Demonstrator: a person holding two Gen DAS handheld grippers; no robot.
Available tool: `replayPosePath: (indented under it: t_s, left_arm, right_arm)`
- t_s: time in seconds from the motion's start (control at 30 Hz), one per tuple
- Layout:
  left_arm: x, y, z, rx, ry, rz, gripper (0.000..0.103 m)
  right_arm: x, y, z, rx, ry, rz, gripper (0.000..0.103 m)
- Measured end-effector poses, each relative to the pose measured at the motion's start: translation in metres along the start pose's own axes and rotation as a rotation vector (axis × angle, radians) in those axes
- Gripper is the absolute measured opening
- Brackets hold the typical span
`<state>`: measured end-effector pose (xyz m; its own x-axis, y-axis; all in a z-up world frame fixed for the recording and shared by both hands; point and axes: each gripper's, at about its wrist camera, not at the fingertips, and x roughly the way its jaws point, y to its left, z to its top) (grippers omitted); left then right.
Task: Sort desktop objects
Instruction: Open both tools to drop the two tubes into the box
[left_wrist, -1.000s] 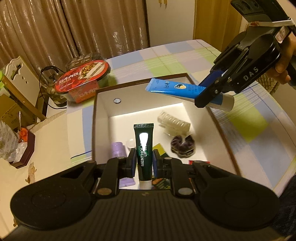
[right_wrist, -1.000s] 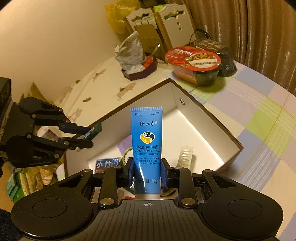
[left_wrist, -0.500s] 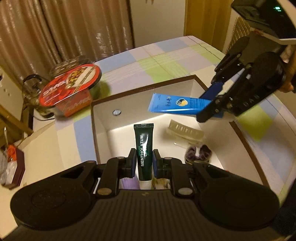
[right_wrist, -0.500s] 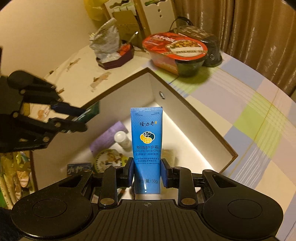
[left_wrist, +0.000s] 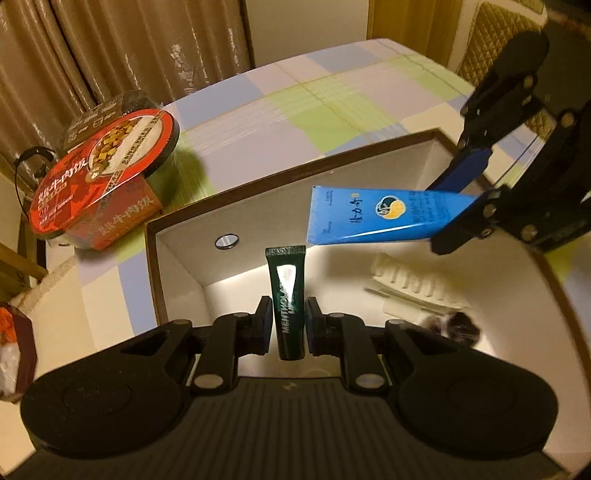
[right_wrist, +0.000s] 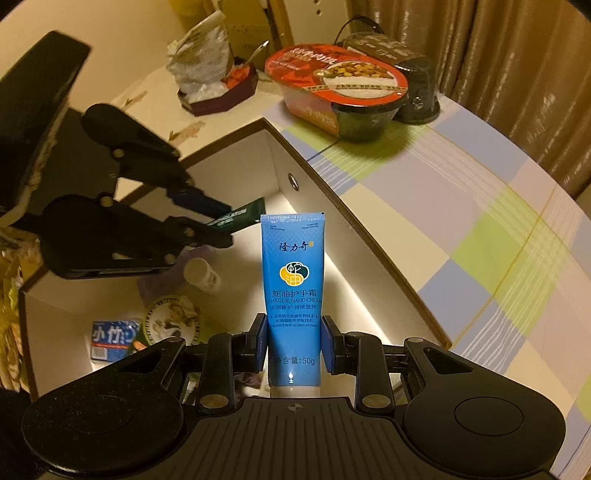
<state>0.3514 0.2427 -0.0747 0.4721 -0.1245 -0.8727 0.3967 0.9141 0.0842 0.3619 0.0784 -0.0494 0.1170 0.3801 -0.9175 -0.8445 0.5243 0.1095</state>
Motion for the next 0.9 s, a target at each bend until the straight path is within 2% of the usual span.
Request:
replayPosePath:
  t_s: [0.13, 0.4, 0.6, 0.9]
  left_arm:
    - [0.007, 0.004, -0.004, -0.015, 0.012, 0.003, 0.018]
    - [-0.004, 0.008, -0.017, -0.056, 0.025, 0.014, 0.022]
    - [-0.017, 0.007, -0.024, -0.078, 0.017, 0.017, 0.027]
    - [-0.028, 0.007, -0.03, -0.088, 0.004, 0.018, 0.029]
  right_arm:
    - [0.011, -0.002, 0.006, -0.063, 0.023, -0.024, 0.028]
    - [0.032, 0.001, 0.01, -0.177, 0.065, -0.036, 0.028]
    - [0.043, 0.001, 0.018, -0.213, 0.065, -0.019, 0.028]
    - [0.06, 0.008, 0.032, -0.274, 0.067, -0.023, 0.028]
